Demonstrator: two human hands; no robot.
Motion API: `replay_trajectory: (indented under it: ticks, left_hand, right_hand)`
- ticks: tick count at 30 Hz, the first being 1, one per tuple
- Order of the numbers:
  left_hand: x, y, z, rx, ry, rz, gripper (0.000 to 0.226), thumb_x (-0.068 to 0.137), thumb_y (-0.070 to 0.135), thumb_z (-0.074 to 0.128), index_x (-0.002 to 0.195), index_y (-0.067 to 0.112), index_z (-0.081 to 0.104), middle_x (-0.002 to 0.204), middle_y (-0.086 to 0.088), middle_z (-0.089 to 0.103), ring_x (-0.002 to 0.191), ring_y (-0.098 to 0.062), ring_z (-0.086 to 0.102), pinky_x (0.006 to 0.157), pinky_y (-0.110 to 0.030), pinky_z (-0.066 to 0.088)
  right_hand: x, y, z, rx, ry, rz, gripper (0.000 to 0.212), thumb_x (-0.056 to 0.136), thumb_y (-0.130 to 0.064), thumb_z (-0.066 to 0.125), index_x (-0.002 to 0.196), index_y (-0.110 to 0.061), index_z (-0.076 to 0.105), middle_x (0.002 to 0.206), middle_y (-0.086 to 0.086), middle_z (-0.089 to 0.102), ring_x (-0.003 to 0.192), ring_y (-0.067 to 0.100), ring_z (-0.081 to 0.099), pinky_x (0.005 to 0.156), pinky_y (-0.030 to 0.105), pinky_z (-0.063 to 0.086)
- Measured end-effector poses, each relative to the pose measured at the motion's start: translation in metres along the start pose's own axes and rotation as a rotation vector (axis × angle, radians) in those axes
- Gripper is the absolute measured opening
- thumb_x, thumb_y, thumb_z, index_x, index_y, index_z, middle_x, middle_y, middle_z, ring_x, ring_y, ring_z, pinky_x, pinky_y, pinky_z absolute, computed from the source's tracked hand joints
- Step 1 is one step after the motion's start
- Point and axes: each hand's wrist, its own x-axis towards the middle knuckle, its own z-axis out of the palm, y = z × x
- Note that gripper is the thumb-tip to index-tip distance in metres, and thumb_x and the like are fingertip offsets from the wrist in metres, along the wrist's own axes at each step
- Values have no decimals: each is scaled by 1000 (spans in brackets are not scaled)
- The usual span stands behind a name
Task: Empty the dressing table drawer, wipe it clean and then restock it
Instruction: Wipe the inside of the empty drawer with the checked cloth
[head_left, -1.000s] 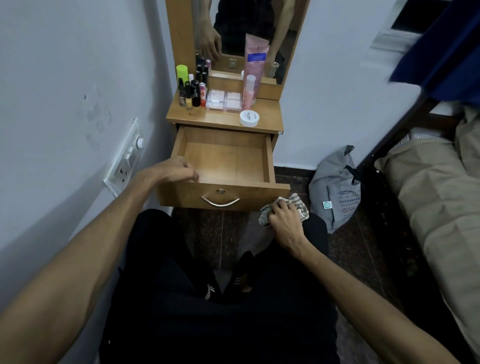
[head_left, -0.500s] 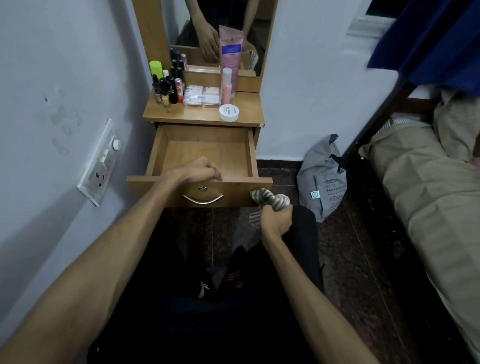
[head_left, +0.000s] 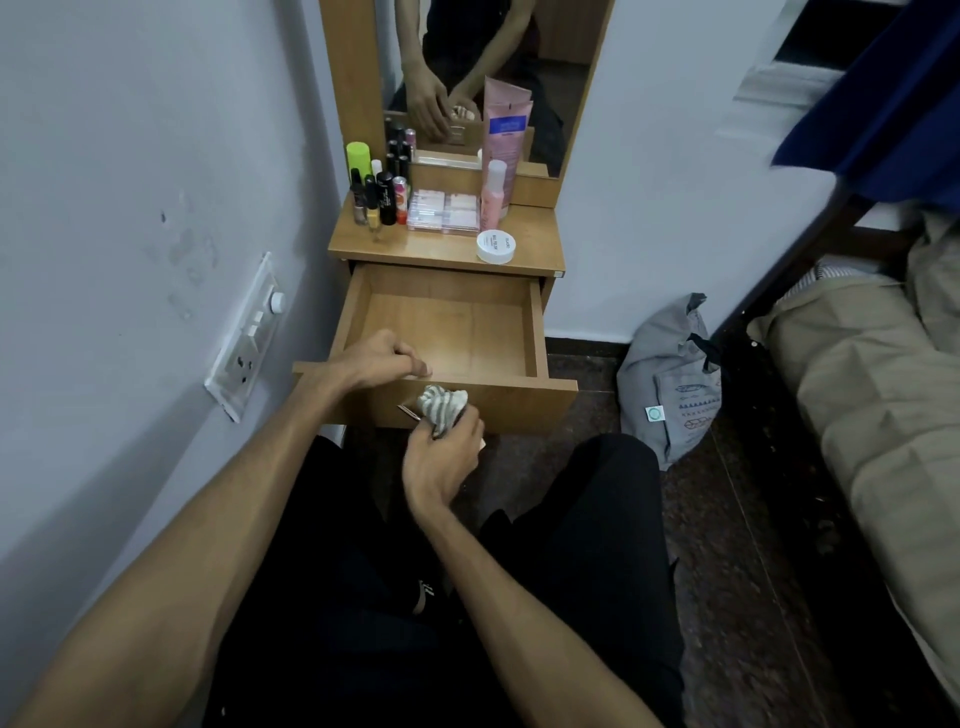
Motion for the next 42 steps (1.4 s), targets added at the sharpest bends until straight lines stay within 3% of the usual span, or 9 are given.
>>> replay_trajectory:
  ticks: [5,9,13,16,20,28,35,39,42]
  left_hand:
    - [-4,3,1,-4,10,-1,13,91,24,70,88,18,81,99,4,75,103,-15,65,81,-27,47]
    - [-11,3,1,1,-2,-4,15,91,27,72,87,16,81,91,-1,75,95,-17,65,83,-30,47]
    - [-20,-11,-8,-24,-27,-4,21,93,32,72,89,13,80,92,1,74,94,-13,63,82,-28,46]
    - [-17,-16,-9,-45,-33,-7,15,93,29,71,88,17,80,91,13,73,94,-2,61,87,-27,42]
    - [-7,-9,-3,-49,-66,23,15,95,18,66,97,21,80,97,14,73,99,-2,61,88,-26,42]
    - [4,0,7,-41,-92,28,18,98,17,60,101,16,78,108,3,73,108,-13,62,104,-36,43]
    - [0,3,12,-42,-71,10,17,96,16,61,91,23,76,101,3,73,101,-15,65,96,-34,50]
    - [-2,2,13,-45,-62,-3,18,93,19,63,88,29,77,96,6,74,97,-14,66,88,-30,51]
    - [-8,3,10,-59,-98,-17,19,93,15,63,96,23,80,100,4,74,103,-16,65,96,-35,51]
  right_hand:
    - [-18,-9,15,-57,-205,-26,22,85,-13,64,107,-13,67,106,6,69,101,28,66,85,28,47]
    - [-24,-15,24,-88,-428,-83,16,85,-21,61,95,-16,73,90,4,74,86,25,68,77,33,52]
    - [-17,5,2,91,-225,278,17,84,-29,71,94,-17,76,85,1,77,83,23,73,79,40,59]
    - [9,24,-33,293,-21,627,11,86,-22,70,91,-14,76,83,2,78,76,21,75,68,34,60]
    - [42,22,-69,540,93,771,16,77,-5,66,92,-4,72,83,10,76,73,28,73,60,34,57]
    - [47,6,-61,930,-288,871,12,84,-4,59,95,-7,65,96,14,69,88,29,66,69,38,61]
    - [17,-1,-26,930,-355,939,33,92,10,54,124,6,60,111,23,67,86,30,68,55,33,63]
    - [-9,-22,-3,892,-512,947,24,93,6,56,115,2,65,96,17,73,83,26,71,70,33,63]
    - [-21,-54,16,778,-645,855,21,95,-2,57,113,-6,69,96,11,75,82,21,73,71,32,62]
